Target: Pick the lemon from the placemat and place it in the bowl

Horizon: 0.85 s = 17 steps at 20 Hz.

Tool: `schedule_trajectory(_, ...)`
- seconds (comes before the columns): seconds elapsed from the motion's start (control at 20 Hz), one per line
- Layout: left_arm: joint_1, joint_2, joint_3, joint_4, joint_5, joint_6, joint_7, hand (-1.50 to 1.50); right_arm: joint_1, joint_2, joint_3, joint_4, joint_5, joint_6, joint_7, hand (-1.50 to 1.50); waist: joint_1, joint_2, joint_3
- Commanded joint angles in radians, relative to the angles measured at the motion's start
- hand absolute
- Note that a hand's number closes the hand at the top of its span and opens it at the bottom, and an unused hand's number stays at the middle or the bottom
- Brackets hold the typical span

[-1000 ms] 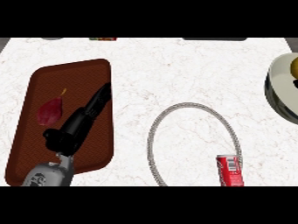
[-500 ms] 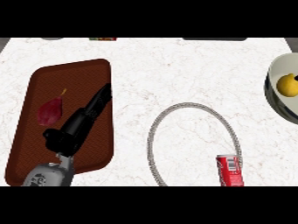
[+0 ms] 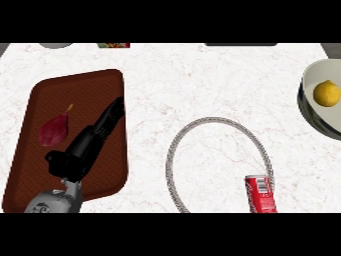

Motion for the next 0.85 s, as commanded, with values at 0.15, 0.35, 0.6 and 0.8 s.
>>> schedule_trajectory(0.15, -0.033, 0.020, 0.043, -0.011, 0.034, -0.024, 0.043, 0.00, 0.128, -0.139, -0.181, 0.061, -0.159, 0.051, -0.115, -1.50, -0.004, 0.002, 0.001)
schedule_trajectory(0.35, 0.030, 0.032, 0.035, 0.002, 0.031, -0.051, -0.019, 0.00, 0.243, -0.224, -0.278, 0.096, -0.253, 0.151, -0.208, -1.50, -0.008, 0.001, 0.001)
schedule_trajectory(0.6, -0.038, 0.053, 0.088, 0.041, 0.064, -0.077, -0.007, 0.00, 0.382, -0.306, -0.350, 0.195, -0.314, 0.257, -0.342, -1.50, -0.007, 0.002, 0.001)
schedule_trajectory(0.8, -0.009, 0.010, 0.045, 0.057, 0.005, -0.038, -0.051, 0.00, 0.473, -0.349, -0.383, 0.255, -0.366, 0.377, -0.421, -1.50, -0.006, 0.001, 0.001)
